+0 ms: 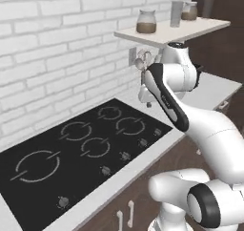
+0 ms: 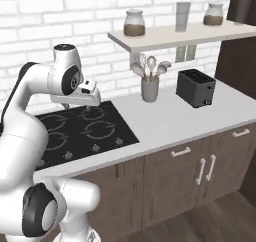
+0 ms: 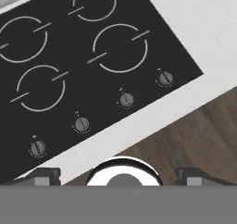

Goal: Navigate to the electric kettle.

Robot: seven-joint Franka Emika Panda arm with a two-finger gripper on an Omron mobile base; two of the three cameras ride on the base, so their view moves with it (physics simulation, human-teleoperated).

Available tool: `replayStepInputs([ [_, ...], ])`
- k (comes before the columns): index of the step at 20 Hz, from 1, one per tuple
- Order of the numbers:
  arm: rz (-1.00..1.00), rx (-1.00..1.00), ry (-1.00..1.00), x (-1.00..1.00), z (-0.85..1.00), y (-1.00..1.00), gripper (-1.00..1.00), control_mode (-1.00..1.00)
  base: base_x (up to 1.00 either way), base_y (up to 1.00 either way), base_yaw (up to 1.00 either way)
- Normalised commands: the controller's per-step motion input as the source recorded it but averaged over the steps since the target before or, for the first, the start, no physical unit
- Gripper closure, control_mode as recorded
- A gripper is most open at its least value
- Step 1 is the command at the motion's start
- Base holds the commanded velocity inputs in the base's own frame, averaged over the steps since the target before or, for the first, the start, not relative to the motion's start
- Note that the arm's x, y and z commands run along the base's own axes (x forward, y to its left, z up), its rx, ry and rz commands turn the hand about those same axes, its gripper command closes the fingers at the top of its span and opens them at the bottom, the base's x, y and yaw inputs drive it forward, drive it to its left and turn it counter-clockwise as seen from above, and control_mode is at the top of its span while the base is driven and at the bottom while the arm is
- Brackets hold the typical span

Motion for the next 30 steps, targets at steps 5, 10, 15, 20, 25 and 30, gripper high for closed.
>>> replayStepInputs([
  [5, 0.00, 0.00, 0.00, 0.00, 0.00, 0.00, -1.00, 1.00, -0.13, -0.06, -0.62],
  [10, 0.00, 0.00, 0.00, 0.00, 0.00, 0.00, -1.00, 1.00, -0.52, -0.01, -0.23],
  [15, 0.00, 0.00, 0.00, 0.00, 0.00, 0.00, -1.00, 1.00, -0.97, -0.01, 0.28],
  [20, 0.00, 0.00, 0.00, 0.00, 0.00, 0.00, -1.00, 1.00, -1.00, 0.00, 0.51],
  [25, 0.00, 0.00, 0.00, 0.00, 0.00, 0.00, -1.00, 1.00, -0.98, 0.06, 0.75],
  [30, 0.00, 0.00, 0.00, 0.00, 0.00, 0.00, -1.00, 1.00, -0.77, 0.13, 0.87],
])
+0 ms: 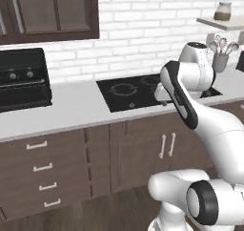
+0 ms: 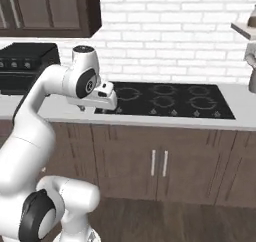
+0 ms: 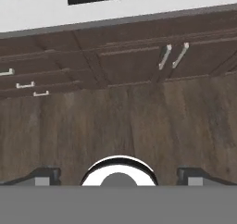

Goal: Navigate to the electric kettle.

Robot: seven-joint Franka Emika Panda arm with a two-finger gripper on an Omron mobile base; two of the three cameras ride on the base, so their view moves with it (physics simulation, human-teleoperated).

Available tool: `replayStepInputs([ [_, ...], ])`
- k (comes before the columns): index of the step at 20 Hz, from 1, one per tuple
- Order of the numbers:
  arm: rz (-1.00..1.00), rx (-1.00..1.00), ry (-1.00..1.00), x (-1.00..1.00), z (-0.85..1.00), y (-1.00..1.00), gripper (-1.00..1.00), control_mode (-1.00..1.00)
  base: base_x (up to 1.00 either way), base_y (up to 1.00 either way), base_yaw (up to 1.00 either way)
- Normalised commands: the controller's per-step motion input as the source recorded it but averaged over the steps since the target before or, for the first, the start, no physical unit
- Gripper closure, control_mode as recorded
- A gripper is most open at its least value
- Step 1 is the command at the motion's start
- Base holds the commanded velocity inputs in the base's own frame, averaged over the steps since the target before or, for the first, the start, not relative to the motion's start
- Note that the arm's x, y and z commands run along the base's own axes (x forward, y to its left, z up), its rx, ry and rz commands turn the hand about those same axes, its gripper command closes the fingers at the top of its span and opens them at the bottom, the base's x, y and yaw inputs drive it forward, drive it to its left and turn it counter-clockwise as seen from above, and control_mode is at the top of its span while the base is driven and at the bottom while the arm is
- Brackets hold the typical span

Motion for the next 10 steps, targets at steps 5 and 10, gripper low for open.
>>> replayStepInputs([
  [5, 0.00, 0.00, 0.00, 0.00, 0.00, 0.00, -1.00, 1.00, -0.41, 0.08, 0.94],
  [10, 0.00, 0.00, 0.00, 0.00, 0.00, 0.00, -1.00, 1.00, -0.01, 0.16, 0.91],
])
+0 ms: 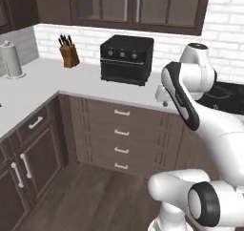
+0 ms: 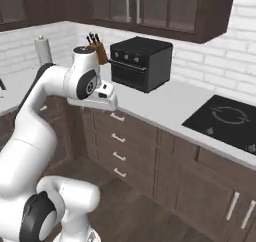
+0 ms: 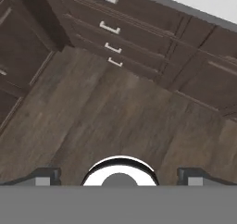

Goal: Navigate to the electric kettle.

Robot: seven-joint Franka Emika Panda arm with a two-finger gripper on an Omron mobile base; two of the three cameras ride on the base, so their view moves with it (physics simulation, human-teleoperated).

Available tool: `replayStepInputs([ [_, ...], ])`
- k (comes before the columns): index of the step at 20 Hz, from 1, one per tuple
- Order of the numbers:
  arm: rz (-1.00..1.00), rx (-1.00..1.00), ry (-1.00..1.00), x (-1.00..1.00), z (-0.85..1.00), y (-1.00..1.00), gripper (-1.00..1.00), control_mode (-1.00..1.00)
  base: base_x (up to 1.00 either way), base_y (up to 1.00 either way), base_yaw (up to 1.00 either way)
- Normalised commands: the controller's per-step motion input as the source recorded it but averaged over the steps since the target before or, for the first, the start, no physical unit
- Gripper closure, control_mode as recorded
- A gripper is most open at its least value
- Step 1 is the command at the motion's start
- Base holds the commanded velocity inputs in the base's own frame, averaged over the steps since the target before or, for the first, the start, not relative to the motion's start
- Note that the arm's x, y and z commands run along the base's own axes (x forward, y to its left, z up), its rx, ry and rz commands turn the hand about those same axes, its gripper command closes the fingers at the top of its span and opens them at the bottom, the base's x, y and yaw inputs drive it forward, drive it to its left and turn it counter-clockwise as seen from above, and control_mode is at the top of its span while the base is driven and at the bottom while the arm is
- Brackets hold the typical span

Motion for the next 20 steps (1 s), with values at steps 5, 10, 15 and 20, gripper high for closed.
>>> replayStepInputs([
  [5, 0.00, 0.00, 0.00, 0.00, 0.00, 0.00, -1.00, 1.00, 0.50, 0.01, 0.81],
  [10, 0.00, 0.00, 0.00, 0.00, 0.00, 0.00, -1.00, 1.00, 0.59, 0.00, 0.81],
  [15, 0.00, 0.00, 0.00, 0.00, 0.00, 0.00, -1.00, 1.00, 0.78, -0.01, 0.79],
  [20, 0.00, 0.00, 0.00, 0.00, 0.00, 0.00, -1.00, 1.00, 0.73, -0.55, 0.59],
])
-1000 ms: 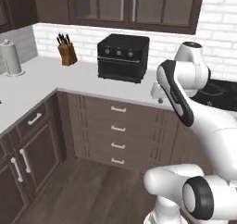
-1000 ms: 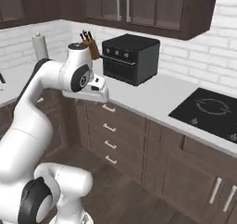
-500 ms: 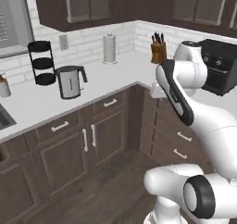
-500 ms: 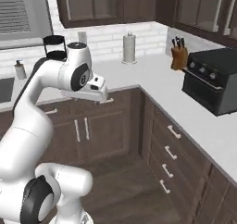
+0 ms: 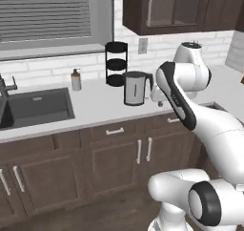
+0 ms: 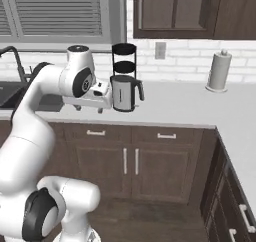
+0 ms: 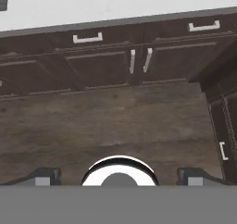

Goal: Navigate to the electric kettle.

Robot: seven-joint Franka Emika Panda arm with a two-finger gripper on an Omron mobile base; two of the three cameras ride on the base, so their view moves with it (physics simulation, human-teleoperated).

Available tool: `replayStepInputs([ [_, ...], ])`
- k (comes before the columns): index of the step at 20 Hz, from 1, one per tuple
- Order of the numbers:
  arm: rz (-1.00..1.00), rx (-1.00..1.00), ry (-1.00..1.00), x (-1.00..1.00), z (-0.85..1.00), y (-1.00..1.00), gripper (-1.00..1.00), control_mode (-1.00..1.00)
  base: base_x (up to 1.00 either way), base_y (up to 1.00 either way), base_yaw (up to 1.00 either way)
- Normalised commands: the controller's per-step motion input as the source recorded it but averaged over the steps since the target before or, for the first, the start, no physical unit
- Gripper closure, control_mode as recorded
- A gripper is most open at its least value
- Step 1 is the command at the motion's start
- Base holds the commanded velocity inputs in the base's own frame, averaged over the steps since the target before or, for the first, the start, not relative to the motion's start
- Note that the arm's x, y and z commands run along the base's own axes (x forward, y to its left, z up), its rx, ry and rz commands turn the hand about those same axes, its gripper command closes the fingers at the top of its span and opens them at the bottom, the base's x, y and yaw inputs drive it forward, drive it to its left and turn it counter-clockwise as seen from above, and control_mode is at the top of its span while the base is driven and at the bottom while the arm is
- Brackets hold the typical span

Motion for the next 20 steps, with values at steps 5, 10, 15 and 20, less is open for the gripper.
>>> replayStepInputs([
  [5, 0.00, 0.00, 0.00, 0.00, 0.00, 0.00, -1.00, 1.00, 0.72, -0.76, 0.25],
  [10, 0.00, 0.00, 0.00, 0.00, 0.00, 0.00, -1.00, 1.00, 0.89, -0.61, 0.11],
  [15, 0.00, 0.00, 0.00, 0.00, 0.00, 0.00, -1.00, 1.00, 0.95, -0.07, 0.13],
  [20, 0.00, 0.00, 0.00, 0.00, 0.00, 0.00, -1.00, 1.00, 0.73, 0.01, 0.06],
])
